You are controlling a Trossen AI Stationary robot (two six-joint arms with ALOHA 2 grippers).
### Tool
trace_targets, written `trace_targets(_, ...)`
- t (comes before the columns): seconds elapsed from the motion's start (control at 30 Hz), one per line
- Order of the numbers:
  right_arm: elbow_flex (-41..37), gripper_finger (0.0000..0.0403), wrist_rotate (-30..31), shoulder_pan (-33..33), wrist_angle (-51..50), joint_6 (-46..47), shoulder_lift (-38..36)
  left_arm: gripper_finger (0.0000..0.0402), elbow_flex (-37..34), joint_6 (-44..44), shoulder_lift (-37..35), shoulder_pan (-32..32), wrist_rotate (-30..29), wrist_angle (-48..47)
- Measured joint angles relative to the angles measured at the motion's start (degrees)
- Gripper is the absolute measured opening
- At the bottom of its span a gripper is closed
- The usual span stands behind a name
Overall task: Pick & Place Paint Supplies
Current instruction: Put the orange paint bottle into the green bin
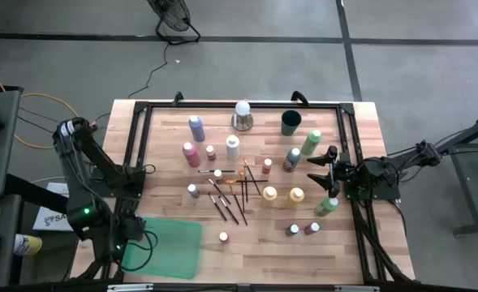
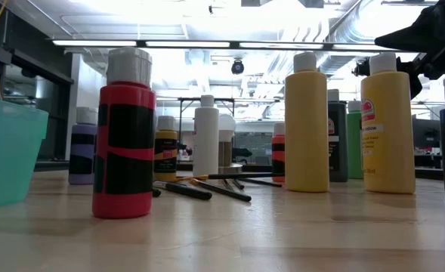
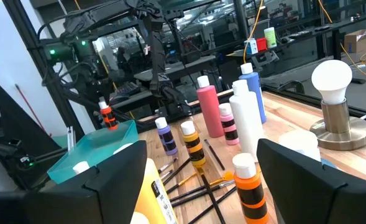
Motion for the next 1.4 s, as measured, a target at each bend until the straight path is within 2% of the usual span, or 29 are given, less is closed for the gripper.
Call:
trace_targets(0.17,-0.02,0.0299,0.00,0.02,0.00,0.00,0.00,0.0118,-0.88,-4.16,1.70,-1.86,0.01,5.03)
trace_targets(0.33,0.00,0.0299,0.00,0.00,0.00,0.01,0.00,0.0118,-5.63,-8.89,1.68,-2.12,4.47,14.16)
trace_targets(0.53,0.00,0.0299,0.00,0.00,0.00,0.01,0.00,0.0118,-10.30,-11.29,1.96,-2.10,4.93,20.96)
trace_targets(0.73,-0.01,0.0299,0.01,0.01,0.00,0.01,0.00,0.0118,-10.89,-6.50,4.61,-2.12,5.87,22.60)
trace_targets(1.0,-0.02,0.0299,0.02,0.00,0.00,0.00,0.00,0.0118,-10.91,-6.82,4.71,-2.14,6.80,22.36)
trace_targets(1.2,0.00,0.0299,0.00,0.01,0.00,0.01,0.00,0.0118,-10.88,-12.39,5.12,-2.60,7.67,25.91)
trace_targets(1.4,0.00,0.0299,0.00,0.00,0.00,0.00,0.00,0.0118,-10.56,-24.22,7.95,-2.58,8.01,26.62)
